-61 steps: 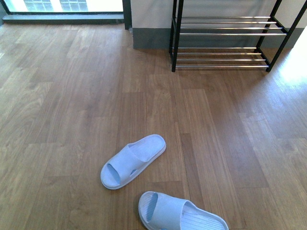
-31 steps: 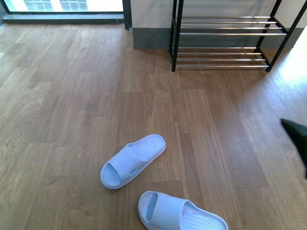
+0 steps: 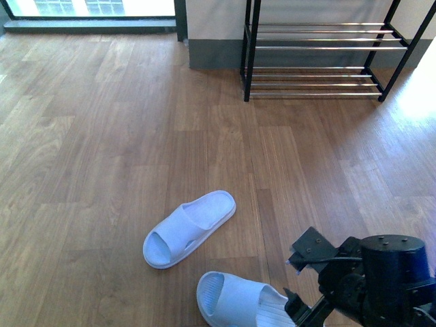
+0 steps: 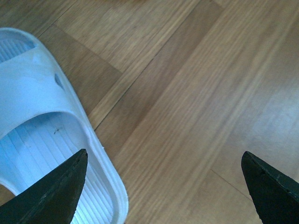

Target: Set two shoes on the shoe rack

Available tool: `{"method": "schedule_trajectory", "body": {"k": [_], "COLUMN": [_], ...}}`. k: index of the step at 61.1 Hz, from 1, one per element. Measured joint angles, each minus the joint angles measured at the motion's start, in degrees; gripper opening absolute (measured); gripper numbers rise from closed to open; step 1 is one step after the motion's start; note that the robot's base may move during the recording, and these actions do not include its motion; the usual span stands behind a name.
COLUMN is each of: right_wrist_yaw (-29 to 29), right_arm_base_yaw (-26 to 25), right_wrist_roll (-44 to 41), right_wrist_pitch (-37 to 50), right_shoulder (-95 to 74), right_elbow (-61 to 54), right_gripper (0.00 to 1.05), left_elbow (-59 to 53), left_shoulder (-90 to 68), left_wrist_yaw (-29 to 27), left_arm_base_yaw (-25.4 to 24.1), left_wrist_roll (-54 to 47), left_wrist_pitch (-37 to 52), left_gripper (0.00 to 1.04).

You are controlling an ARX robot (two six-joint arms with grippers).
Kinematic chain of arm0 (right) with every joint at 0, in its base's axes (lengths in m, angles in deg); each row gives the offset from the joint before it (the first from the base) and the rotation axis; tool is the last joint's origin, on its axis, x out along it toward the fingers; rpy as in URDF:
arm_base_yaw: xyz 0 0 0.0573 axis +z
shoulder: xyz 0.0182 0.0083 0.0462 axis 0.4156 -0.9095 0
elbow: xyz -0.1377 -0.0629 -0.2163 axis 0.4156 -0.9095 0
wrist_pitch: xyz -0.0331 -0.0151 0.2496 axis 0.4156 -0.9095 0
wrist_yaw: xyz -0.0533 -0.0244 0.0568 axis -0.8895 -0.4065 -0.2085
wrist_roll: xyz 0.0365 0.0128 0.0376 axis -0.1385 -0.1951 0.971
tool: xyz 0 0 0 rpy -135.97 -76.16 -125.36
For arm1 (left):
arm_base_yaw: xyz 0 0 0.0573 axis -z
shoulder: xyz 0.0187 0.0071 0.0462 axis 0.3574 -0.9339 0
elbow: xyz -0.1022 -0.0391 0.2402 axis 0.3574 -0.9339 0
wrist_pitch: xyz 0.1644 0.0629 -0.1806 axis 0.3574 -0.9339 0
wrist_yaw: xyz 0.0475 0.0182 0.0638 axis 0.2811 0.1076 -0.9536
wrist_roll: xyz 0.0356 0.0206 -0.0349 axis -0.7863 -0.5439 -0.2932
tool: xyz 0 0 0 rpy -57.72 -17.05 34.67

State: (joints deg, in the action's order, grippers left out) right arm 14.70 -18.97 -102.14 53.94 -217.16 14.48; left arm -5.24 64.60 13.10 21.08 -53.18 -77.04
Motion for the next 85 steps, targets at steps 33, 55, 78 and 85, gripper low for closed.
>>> {"method": "schedule_trajectory", "body": {"k": [33, 55, 78, 85], "right_wrist_yaw": [4.57, 7.87, 7.91, 7.85], "right_arm_base_yaw": [3.28, 5.64, 5.27, 5.05], "right_wrist_roll": [-2.58, 2.78, 6.25, 7.30], "right_wrist_pitch": [-3.45, -6.99, -8.24, -6.97], "right_shoulder": [-11.34, -13.16, -13.75, -13.62], "right_elbow": [12.74, 19.47, 22.38, 21.11], "right_gripper": [0.95, 0.90, 0.32, 0.15], "left_elbow": [0.00, 0.00, 0.00, 0.00], "left_shoulder": [0.00, 0.00, 0.00, 0.00], "left_wrist_yaw": [0.00, 0.00, 0.00, 0.00], "left_arm_base_yaw": [0.00, 0.00, 0.00, 0.00], "left_wrist_roll": [0.00, 0.00, 0.00, 0.00], "left_wrist_pitch": [0.02, 0.00, 0.00, 0.00], "left_gripper": [0.95, 0.95, 0.95, 0.95]}}
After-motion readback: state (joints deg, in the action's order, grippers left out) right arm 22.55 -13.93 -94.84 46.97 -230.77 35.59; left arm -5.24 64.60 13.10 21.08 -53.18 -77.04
